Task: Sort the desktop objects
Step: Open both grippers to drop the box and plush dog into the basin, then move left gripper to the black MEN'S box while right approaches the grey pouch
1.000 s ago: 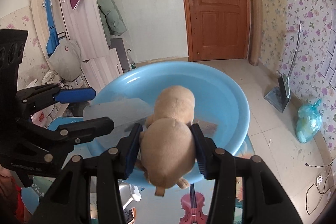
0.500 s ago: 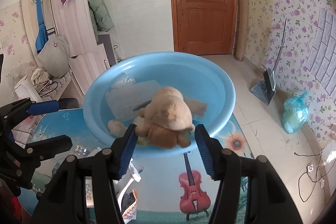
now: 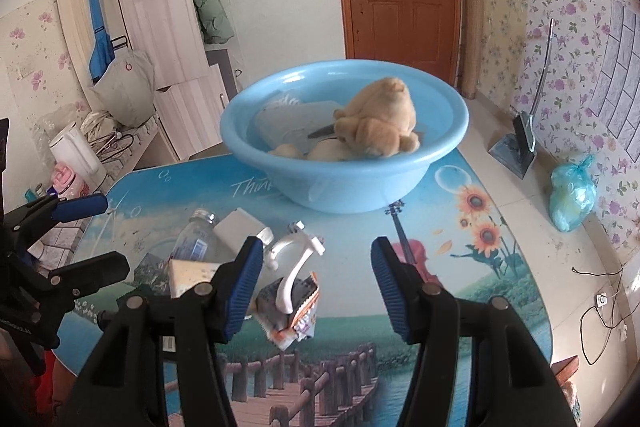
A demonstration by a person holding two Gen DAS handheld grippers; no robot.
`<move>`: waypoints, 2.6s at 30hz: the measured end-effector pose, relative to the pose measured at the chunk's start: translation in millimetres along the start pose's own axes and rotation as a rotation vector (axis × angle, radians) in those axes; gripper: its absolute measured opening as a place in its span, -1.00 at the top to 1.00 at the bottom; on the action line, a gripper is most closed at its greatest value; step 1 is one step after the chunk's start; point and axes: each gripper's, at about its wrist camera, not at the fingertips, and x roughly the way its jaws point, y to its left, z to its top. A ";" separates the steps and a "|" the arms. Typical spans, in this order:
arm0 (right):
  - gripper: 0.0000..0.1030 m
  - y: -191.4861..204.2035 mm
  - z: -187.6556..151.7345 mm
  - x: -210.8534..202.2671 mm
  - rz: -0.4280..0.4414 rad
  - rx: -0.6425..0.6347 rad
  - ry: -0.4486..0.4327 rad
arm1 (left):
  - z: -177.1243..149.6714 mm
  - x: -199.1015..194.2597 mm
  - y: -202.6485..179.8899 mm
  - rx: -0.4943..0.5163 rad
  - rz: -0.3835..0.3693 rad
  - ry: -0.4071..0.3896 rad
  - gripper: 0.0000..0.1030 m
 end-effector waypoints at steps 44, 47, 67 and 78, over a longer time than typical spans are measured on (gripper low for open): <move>-0.12 2.6 -46.0 0.5 0.048 0.020 0.088 | -57.4 11.2 8.5 -0.064 0.021 0.101 -0.89; -0.12 4.0 -46.5 1.0 0.048 0.017 0.091 | -58.4 11.1 9.0 -0.065 0.019 0.103 -0.89; -0.12 8.1 -47.0 2.5 0.046 0.009 0.098 | -62.8 9.6 9.1 -0.071 0.022 0.103 -0.89; -0.12 7.7 -49.4 3.1 0.043 0.010 0.097 | -67.3 7.7 18.1 -0.100 0.020 0.105 -0.89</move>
